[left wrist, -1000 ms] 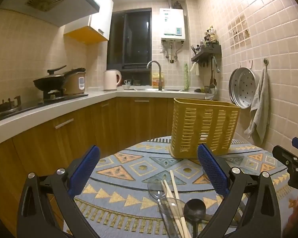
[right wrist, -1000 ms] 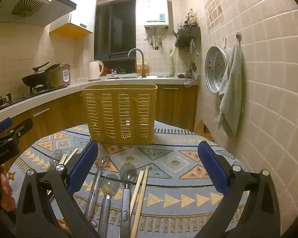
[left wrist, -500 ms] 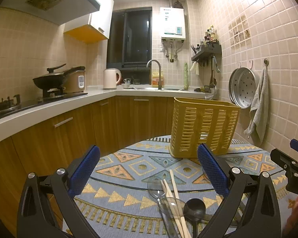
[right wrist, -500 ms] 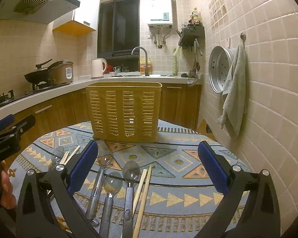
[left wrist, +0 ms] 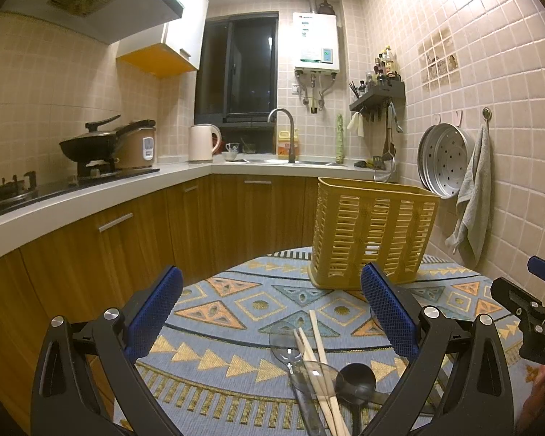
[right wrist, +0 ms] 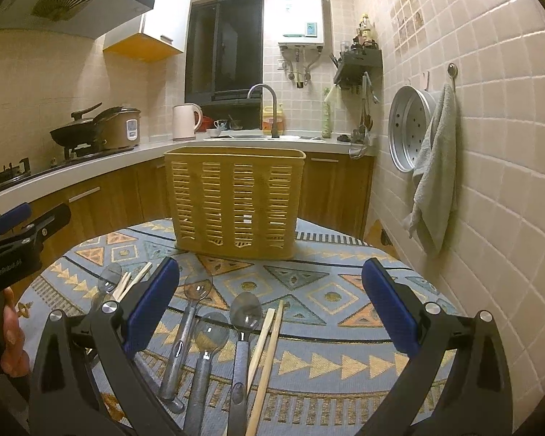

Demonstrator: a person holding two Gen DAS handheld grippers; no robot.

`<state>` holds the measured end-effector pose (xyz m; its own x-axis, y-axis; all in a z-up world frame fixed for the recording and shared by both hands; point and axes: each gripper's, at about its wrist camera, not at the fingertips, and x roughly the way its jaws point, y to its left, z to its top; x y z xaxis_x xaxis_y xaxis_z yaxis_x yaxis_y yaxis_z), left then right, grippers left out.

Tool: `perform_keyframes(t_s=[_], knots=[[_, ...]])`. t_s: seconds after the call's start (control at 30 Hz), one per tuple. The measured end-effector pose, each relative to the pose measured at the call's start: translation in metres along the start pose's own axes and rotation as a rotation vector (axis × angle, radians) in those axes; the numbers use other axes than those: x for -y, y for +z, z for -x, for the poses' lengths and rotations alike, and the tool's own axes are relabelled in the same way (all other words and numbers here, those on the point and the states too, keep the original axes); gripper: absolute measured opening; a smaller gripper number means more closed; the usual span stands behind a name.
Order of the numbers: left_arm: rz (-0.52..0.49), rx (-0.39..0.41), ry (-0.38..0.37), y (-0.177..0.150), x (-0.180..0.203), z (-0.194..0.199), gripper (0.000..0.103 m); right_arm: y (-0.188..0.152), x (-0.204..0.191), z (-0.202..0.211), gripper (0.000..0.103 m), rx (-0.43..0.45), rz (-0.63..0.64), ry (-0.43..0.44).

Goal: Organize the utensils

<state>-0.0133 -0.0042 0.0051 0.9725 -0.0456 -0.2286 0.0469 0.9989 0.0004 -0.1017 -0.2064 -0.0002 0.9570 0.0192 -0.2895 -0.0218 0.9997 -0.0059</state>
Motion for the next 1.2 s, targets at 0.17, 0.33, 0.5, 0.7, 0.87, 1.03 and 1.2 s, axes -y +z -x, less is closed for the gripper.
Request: perform_keyframes(t_s=[0.17,0.33,0.5,0.7,0.87,1.03,1.2], knots=[[0.002,0.0,-0.001,-0.0005,-0.0006,0.0,0.095,-0.0001,-0.001,-0.0001,0.097,-0.001,-0.003,0.001],[-0.002,0.0,-0.001,0.0,0.0002,-0.0007,0.095,-0.0003,-0.0019,-0.0002,0.097,-0.004,-0.005,0.003],[0.002,-0.001,-0.002,0.0004,0.0009,-0.001,0.095,0.0,-0.0003,-0.0005,0.097,-0.006,-0.005,0.003],[0.0,0.0,-0.002,0.0009,0.001,-0.0003,0.095,-0.0004,0.0007,-0.0011,0.097,-0.009,-0.01,0.003],[0.001,-0.001,-0.001,0.0008,0.0009,-0.0002,0.095,-0.0005,0.0004,-0.0016,0.097,-0.011,-0.01,0.004],[0.002,-0.001,-0.002,0.0008,0.0008,-0.0001,0.095,-0.0009,0.0,-0.0024,0.097,-0.015,-0.003,0.009],[0.003,-0.001,-0.001,0.0009,0.0005,0.0,0.095,-0.0014,-0.0001,-0.001,0.097,-0.011,-0.006,0.012]])
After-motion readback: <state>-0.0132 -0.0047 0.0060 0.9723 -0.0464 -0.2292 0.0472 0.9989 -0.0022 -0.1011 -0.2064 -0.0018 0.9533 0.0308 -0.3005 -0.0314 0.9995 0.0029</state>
